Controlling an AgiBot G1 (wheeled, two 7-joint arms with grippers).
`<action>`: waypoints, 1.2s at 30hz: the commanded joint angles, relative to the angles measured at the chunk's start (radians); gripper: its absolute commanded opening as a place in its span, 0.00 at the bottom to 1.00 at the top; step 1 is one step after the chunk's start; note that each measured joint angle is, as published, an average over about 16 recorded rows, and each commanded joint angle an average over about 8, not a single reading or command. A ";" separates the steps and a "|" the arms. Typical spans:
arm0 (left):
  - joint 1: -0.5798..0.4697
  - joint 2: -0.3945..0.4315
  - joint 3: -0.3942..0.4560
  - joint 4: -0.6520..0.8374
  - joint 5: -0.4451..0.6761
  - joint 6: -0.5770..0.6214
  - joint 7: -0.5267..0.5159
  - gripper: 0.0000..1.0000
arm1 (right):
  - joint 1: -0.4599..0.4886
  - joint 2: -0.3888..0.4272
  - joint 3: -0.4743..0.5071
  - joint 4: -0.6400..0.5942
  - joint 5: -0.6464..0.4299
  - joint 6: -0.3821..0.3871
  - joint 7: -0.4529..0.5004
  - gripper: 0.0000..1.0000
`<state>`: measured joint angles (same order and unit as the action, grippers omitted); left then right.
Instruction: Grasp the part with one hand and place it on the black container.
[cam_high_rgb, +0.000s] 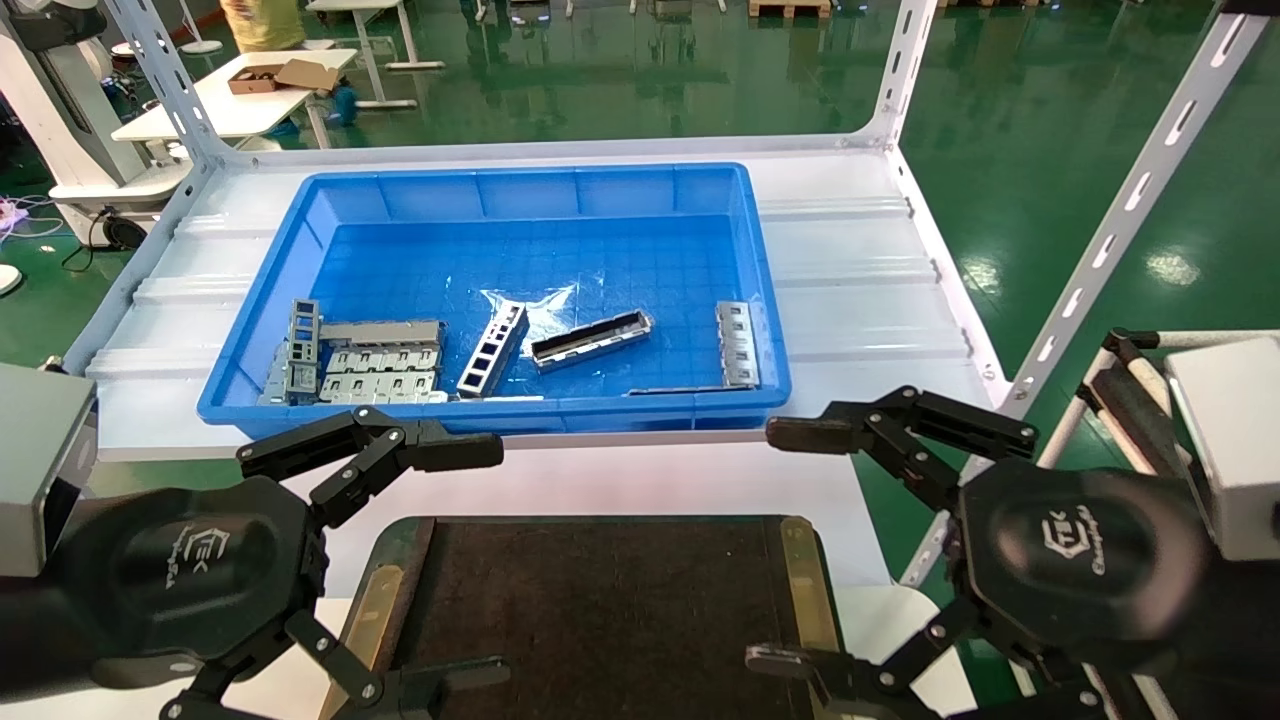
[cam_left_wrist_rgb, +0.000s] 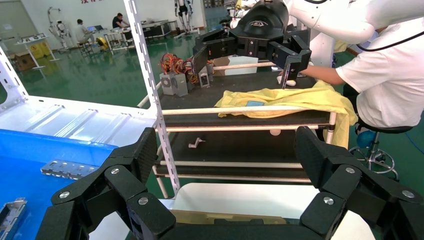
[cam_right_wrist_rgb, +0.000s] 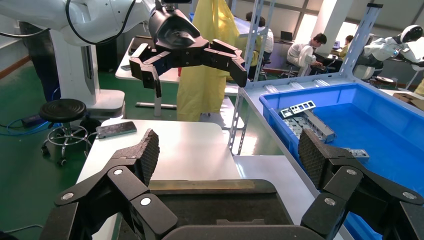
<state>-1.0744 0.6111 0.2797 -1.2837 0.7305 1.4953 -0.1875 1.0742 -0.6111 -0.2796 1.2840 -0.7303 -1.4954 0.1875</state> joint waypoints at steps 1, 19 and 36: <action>0.000 0.000 0.000 0.000 0.000 0.000 0.000 1.00 | 0.000 0.000 0.000 0.000 0.000 0.000 0.000 1.00; 0.000 0.000 0.000 0.000 0.000 0.000 0.000 1.00 | 0.000 0.000 0.000 0.000 0.000 0.000 0.000 1.00; -0.003 0.001 0.000 0.000 0.003 -0.003 0.000 1.00 | 0.000 0.000 0.000 0.000 0.000 0.000 0.000 1.00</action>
<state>-1.0813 0.6132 0.2817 -1.2839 0.7394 1.4889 -0.1878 1.0745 -0.6111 -0.2799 1.2836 -0.7303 -1.4955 0.1873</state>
